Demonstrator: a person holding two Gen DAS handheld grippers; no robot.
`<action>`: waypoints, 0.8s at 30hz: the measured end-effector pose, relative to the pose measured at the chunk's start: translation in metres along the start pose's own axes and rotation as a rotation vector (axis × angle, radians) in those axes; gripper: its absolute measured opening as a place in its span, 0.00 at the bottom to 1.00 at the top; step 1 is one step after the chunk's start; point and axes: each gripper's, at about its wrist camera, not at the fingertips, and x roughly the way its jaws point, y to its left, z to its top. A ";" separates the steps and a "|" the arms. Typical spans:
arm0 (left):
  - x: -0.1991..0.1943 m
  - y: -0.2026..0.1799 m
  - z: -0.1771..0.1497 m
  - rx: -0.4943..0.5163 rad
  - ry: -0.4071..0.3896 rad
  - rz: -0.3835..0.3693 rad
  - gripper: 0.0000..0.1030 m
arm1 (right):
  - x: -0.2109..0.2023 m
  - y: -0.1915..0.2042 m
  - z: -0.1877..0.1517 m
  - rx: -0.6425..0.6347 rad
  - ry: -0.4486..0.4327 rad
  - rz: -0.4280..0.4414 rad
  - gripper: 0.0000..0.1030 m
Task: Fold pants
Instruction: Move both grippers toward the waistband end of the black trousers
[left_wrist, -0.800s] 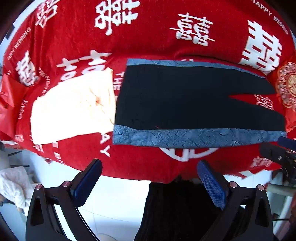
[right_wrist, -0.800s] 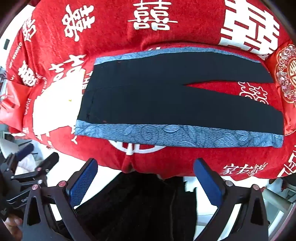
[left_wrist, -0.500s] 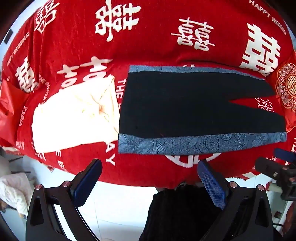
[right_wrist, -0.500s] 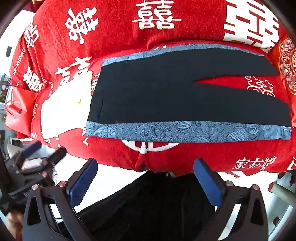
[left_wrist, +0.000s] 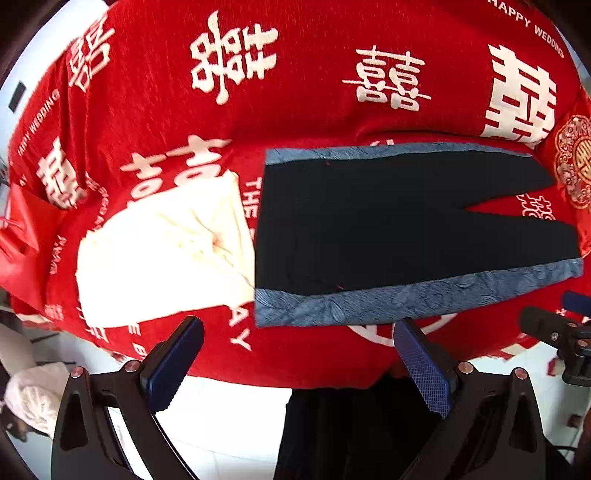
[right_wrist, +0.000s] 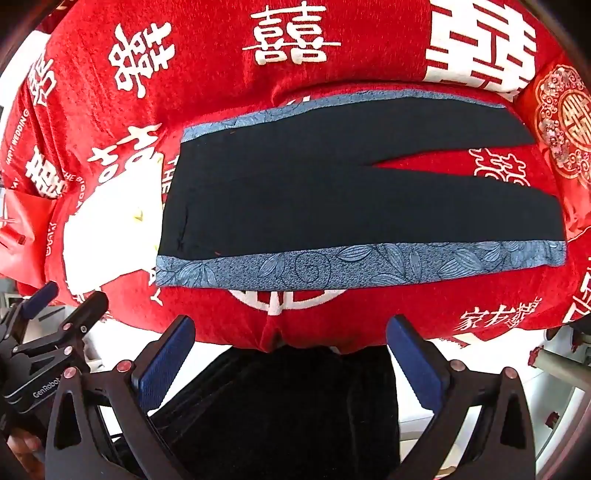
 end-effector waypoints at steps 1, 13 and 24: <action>-0.001 0.000 0.001 0.005 -0.009 0.007 1.00 | 0.000 0.000 0.000 0.002 -0.001 -0.001 1.00; -0.004 -0.007 0.007 0.051 -0.039 0.040 1.00 | -0.002 0.003 0.001 0.014 -0.004 -0.024 1.00; -0.002 -0.010 0.007 0.064 -0.035 0.031 1.00 | -0.005 0.003 0.005 0.013 -0.009 -0.039 1.00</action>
